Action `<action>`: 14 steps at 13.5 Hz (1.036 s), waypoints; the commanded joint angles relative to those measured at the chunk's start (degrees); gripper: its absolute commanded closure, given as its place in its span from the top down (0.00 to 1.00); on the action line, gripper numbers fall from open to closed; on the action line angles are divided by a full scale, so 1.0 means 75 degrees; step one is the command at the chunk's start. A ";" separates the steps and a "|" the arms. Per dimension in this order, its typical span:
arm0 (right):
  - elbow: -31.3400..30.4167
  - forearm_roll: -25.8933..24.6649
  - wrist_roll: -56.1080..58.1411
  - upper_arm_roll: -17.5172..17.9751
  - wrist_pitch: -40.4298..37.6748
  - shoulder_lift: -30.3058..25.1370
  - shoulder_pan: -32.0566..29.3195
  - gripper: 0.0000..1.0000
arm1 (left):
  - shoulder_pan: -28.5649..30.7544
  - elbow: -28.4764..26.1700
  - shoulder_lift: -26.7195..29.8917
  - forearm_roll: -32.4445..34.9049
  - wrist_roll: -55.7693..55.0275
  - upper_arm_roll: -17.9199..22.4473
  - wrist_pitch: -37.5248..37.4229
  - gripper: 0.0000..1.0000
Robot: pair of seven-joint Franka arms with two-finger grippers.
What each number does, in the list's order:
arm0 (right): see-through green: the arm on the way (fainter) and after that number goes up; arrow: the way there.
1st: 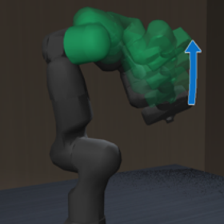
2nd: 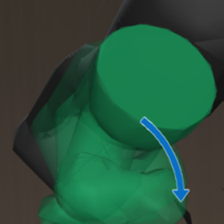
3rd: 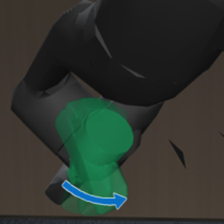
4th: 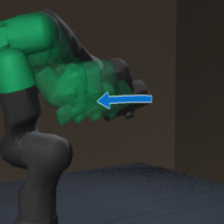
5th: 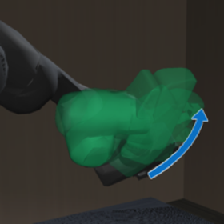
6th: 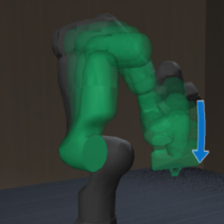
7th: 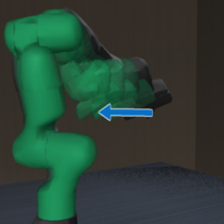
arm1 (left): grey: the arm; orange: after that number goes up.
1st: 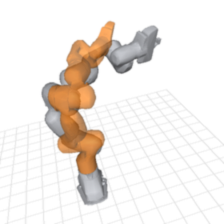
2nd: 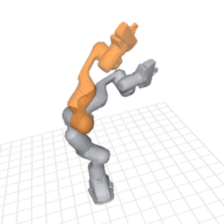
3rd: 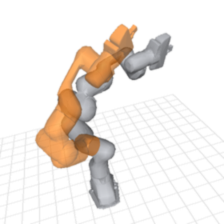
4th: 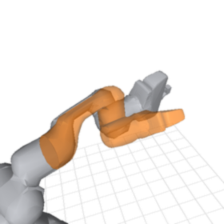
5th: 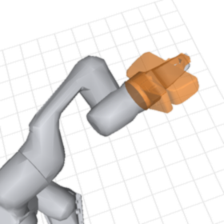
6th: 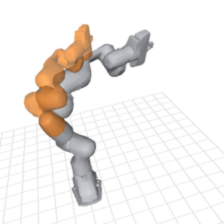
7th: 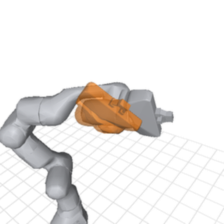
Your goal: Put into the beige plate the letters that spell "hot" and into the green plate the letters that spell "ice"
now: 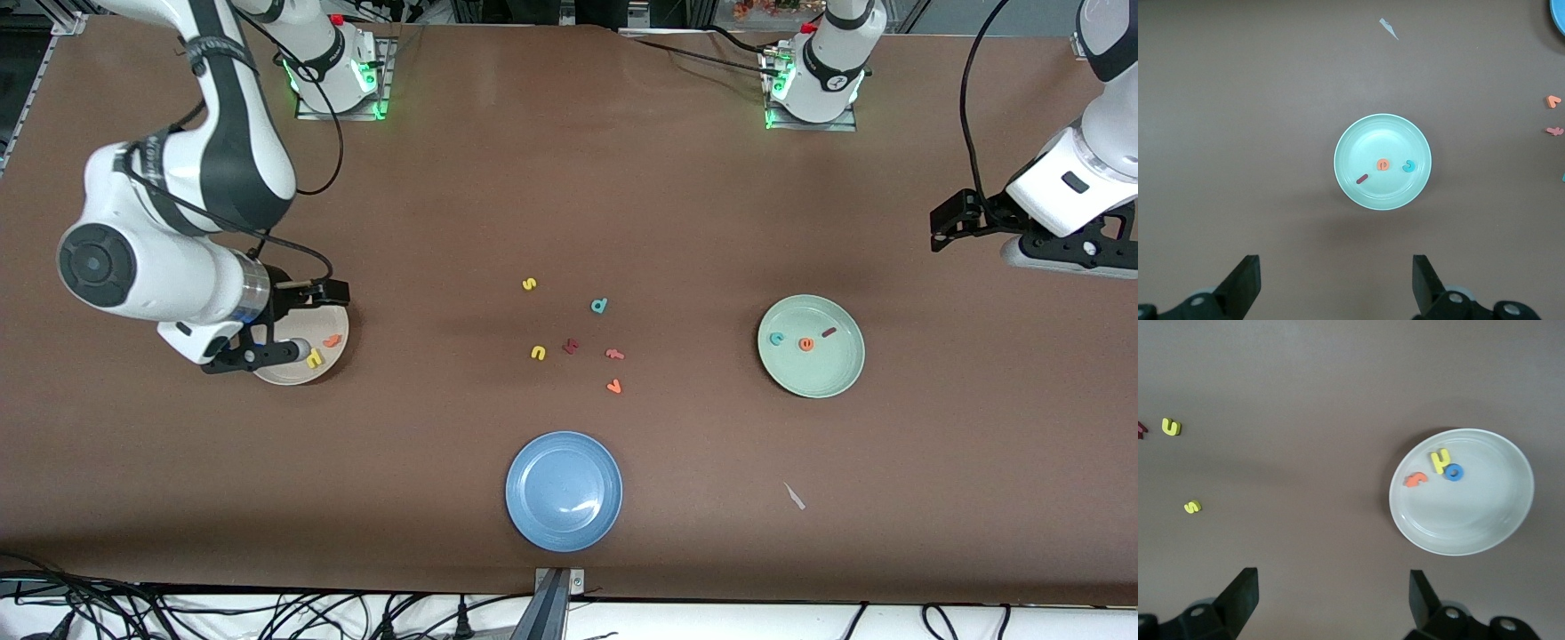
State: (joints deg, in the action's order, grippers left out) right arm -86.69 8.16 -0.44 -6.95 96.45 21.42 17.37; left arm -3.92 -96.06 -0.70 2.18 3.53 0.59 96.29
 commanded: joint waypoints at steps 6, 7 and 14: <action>-0.1744 -0.0549 0.0140 0.1055 0.0736 -0.2293 -0.1389 1.00 | 0.0382 -0.0060 0.0398 0.0131 0.0419 -0.0336 -0.0170 1.00; -0.1696 -0.0584 0.0361 0.1055 0.0339 -0.2317 -0.1448 1.00 | 0.0440 -0.0048 0.0387 -0.0067 0.0560 -0.0337 -0.0170 1.00; -0.1158 -0.0959 0.0364 0.0926 -0.0273 -0.2587 -0.1589 1.00 | 0.0617 -0.0048 0.0340 -0.0280 0.0538 -0.0430 -0.0170 1.00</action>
State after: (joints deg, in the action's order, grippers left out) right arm -96.97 1.83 1.40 -0.52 96.32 2.39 6.40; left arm 0.10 -96.09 1.22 0.75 6.33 -2.01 95.58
